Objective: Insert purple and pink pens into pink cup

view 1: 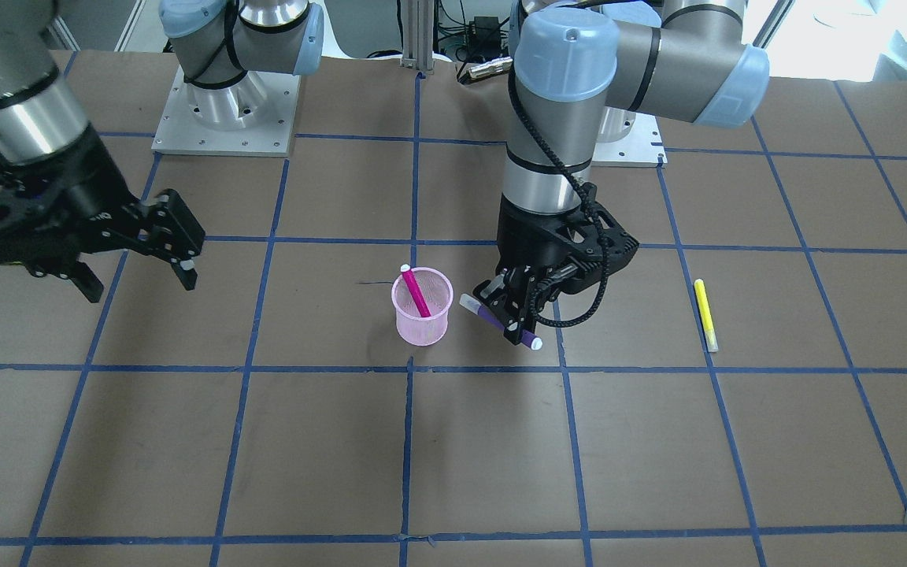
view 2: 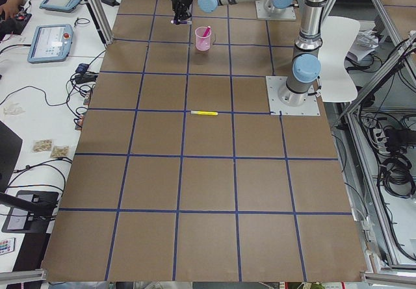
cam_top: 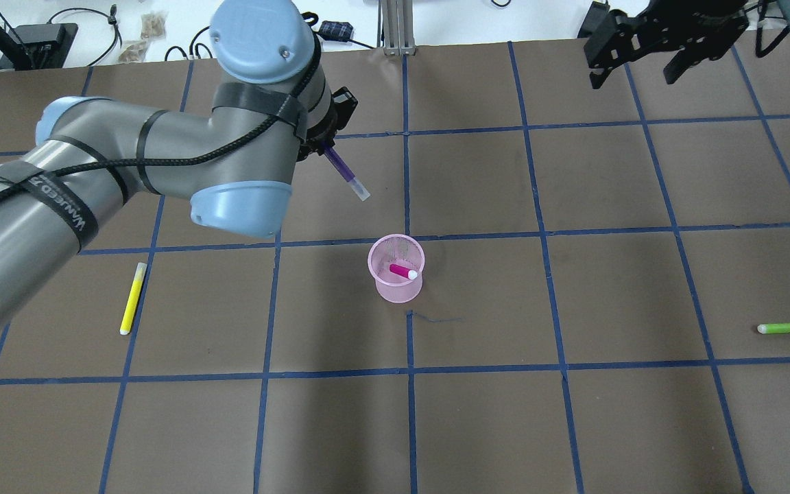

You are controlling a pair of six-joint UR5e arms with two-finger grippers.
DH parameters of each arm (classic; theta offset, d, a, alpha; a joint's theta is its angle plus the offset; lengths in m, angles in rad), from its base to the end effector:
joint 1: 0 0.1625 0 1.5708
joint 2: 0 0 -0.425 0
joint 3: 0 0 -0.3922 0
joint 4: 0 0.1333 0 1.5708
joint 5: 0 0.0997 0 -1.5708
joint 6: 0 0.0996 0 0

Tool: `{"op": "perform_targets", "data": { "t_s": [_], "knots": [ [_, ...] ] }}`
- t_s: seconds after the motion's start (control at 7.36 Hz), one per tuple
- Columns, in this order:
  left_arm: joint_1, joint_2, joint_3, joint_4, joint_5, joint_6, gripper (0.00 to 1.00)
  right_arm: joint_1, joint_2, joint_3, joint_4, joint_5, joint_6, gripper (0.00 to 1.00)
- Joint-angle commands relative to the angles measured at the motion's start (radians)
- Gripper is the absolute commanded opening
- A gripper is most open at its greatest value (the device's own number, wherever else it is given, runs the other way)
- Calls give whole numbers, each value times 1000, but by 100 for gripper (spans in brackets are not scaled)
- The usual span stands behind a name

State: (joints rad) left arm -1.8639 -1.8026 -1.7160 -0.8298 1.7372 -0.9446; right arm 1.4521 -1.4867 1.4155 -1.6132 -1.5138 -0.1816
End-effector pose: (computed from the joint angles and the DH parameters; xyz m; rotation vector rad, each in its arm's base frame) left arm -0.2824 -0.5315 0.3755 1.0059 -2.8337 0.5961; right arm 0.0744 -0.5499 0.5264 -0.1024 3.0950 -0.1873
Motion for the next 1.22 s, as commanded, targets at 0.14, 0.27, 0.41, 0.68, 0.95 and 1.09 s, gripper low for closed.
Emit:
{"op": "perform_targets", "data": {
  "t_s": [0.14,0.27,0.41,0.68,0.95,1.09],
  "knots": [
    [-92,-41,-106,159,91,-149,0,4,-102,29,160,-75,79,100],
    [-128,-43,-114,158,131,-170,0,7,-101,63,39,-78,102,100],
    [-153,-50,-116,158,196,-181,0,11,-93,74,7,-77,134,100],
    [-197,-53,-132,150,244,-186,0,60,-101,127,4,-77,162,100],
    [-254,-64,-135,141,307,-212,0,62,-95,138,-1,-75,178,100],
    [-256,-73,-137,141,311,-224,0,63,-93,140,1,-74,182,100]
  ]
}}
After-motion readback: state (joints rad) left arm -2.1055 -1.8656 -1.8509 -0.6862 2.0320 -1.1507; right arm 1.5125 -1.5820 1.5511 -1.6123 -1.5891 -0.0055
